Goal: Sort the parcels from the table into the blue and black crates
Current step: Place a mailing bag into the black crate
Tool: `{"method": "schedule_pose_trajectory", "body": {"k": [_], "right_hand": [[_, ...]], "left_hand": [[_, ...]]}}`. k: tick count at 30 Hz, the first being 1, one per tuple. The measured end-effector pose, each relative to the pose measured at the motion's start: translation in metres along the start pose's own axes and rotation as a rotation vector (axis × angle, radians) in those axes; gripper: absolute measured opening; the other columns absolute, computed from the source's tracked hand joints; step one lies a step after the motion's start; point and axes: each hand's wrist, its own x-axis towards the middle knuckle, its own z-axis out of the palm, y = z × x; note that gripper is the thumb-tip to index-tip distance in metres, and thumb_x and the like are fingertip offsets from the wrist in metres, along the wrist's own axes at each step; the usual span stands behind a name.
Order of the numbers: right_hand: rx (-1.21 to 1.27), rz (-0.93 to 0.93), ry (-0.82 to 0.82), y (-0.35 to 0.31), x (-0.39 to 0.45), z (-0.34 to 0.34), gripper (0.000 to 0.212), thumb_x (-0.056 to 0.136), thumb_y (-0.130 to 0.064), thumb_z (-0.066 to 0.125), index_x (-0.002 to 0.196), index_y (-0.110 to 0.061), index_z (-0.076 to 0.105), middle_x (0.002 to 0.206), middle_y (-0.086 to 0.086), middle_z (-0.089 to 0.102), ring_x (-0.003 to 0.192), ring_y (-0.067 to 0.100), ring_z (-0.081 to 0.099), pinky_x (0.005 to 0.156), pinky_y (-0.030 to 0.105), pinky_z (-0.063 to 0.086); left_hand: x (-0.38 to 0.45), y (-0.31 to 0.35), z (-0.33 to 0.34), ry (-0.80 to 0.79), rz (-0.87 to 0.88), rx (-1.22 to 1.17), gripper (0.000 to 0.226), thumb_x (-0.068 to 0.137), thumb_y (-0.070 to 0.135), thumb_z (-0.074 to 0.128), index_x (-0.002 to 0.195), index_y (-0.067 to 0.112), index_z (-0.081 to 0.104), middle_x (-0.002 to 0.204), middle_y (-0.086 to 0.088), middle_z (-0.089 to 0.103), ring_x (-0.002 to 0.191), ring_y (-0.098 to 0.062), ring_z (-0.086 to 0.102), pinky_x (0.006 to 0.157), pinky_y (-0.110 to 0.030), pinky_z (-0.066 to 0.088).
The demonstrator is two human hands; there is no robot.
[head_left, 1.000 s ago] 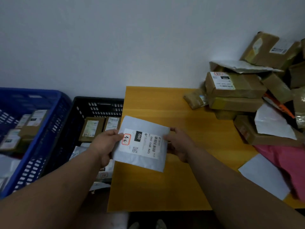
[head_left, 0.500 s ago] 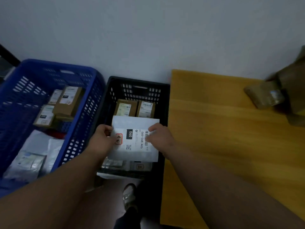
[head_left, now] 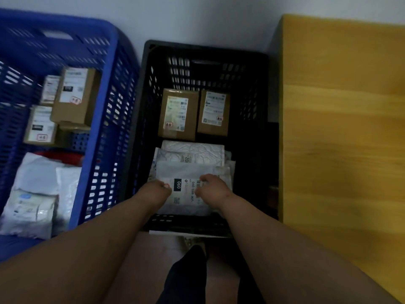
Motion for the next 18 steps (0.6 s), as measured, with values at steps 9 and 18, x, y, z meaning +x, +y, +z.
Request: {"method": "schedule_pose_trajectory", "body": {"k": [9, 18], "right_hand": [[-0.195, -0.052, -0.099, -0.018, -0.033, -0.023, 0.04, 0.099, -0.013, 0.044, 0.137, -0.001, 0.047, 0.141, 0.017, 0.048, 0.126, 0.029, 0.048, 0.101, 0.029, 0.042], [0.01, -0.376, 0.11, -0.014, -0.145, -0.13, 0.039, 0.098, -0.021, 0.051, 0.137, -0.015, 0.051, 0.141, 0.005, 0.049, 0.124, 0.024, 0.05, 0.101, 0.035, 0.045]], "left_hand": [[-0.021, 0.022, 0.005, 0.047, 0.024, 0.083, 0.046, 0.097, 0.019, 0.054, 0.139, 0.003, 0.046, 0.139, -0.018, 0.048, 0.12, -0.031, 0.051, 0.096, -0.031, 0.046], [-0.135, 0.117, 0.05, 0.292, 0.288, -0.053, 0.047, 0.097, 0.027, 0.052, 0.142, 0.017, 0.046, 0.118, -0.008, 0.057, 0.07, -0.009, 0.047, 0.057, -0.023, 0.039]]}}
